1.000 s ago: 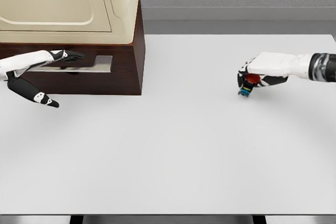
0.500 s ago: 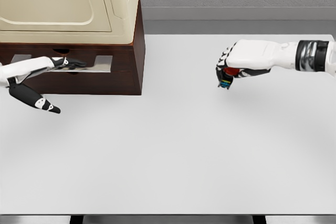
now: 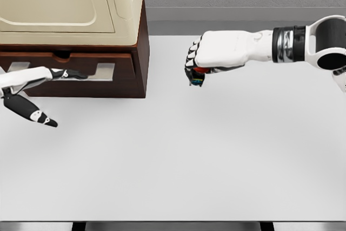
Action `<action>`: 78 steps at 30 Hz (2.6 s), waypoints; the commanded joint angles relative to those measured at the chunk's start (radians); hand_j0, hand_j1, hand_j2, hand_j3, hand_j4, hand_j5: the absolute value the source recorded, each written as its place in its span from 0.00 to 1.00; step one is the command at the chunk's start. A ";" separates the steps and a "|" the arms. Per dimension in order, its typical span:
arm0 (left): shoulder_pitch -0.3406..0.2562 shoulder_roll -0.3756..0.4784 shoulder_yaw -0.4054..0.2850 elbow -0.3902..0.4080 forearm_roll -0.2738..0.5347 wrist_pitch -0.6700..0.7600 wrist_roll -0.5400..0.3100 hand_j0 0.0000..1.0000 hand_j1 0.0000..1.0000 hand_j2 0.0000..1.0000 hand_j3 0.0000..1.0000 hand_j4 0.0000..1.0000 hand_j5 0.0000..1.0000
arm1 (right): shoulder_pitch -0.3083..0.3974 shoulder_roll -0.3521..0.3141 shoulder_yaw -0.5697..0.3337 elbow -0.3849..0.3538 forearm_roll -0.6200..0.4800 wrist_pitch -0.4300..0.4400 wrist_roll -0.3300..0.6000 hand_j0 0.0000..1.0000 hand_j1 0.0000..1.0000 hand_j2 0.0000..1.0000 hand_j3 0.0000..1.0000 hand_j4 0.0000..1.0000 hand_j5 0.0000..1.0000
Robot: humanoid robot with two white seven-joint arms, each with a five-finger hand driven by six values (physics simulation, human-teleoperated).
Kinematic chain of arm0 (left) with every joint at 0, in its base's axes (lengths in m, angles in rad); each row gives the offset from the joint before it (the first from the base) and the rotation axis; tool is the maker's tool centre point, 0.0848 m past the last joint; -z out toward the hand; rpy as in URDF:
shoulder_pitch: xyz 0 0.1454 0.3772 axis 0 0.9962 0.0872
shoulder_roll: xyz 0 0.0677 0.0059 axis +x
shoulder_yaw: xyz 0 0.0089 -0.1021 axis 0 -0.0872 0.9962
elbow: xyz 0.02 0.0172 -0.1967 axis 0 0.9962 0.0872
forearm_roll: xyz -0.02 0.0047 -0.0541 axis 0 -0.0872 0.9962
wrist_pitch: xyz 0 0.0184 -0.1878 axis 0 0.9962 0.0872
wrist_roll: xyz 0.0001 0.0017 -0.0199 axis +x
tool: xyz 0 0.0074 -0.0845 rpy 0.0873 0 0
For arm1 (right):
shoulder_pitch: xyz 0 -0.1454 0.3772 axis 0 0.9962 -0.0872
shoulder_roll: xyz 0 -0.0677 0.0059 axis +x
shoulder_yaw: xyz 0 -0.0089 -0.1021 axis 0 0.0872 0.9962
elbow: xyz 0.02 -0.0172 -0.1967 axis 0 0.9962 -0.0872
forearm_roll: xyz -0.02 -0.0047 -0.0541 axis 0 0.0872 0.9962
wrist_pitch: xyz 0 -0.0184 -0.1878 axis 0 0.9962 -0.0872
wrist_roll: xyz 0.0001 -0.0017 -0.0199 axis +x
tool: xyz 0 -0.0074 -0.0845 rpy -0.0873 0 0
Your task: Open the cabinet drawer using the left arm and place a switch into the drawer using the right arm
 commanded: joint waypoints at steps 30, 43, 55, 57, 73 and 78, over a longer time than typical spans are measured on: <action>0.005 0.121 -0.023 0.000 0.031 -0.128 -0.110 1.00 1.00 1.00 1.00 1.00 1.00 | -0.192 0.187 0.104 -0.012 -0.173 0.004 -0.001 0.48 0.48 0.48 0.48 0.48 0.48; 0.054 0.198 -0.025 -0.003 0.047 -0.171 -0.110 1.00 1.00 1.00 1.00 1.00 1.00 | -0.252 0.287 0.112 0.040 -0.174 0.026 -0.001 0.48 0.48 0.48 0.48 0.48 0.48; 0.052 0.193 0.052 -0.003 0.045 -0.217 -0.110 1.00 1.00 1.00 1.00 1.00 1.00 | -0.295 0.380 0.138 0.182 -0.174 0.027 -0.001 0.48 0.48 0.48 0.48 0.48 0.48; 0.052 0.189 0.052 -0.003 0.045 -0.218 -0.110 1.00 1.00 1.00 1.00 1.00 1.00 | -0.299 0.392 0.141 0.209 -0.174 0.027 -0.001 0.48 0.48 0.48 0.48 0.48 0.48; 0.043 0.166 0.072 -0.001 0.067 -0.406 -0.110 1.00 1.00 1.00 1.00 1.00 1.00 | -0.322 0.504 0.176 0.429 -0.165 0.035 -0.001 0.48 0.48 0.48 0.48 0.48 0.48; 0.045 0.166 0.072 -0.001 0.067 -0.406 -0.110 1.00 1.00 1.00 1.00 1.00 1.00 | -0.322 0.509 0.176 0.440 -0.162 0.033 -0.001 0.48 0.48 0.48 0.48 0.48 0.48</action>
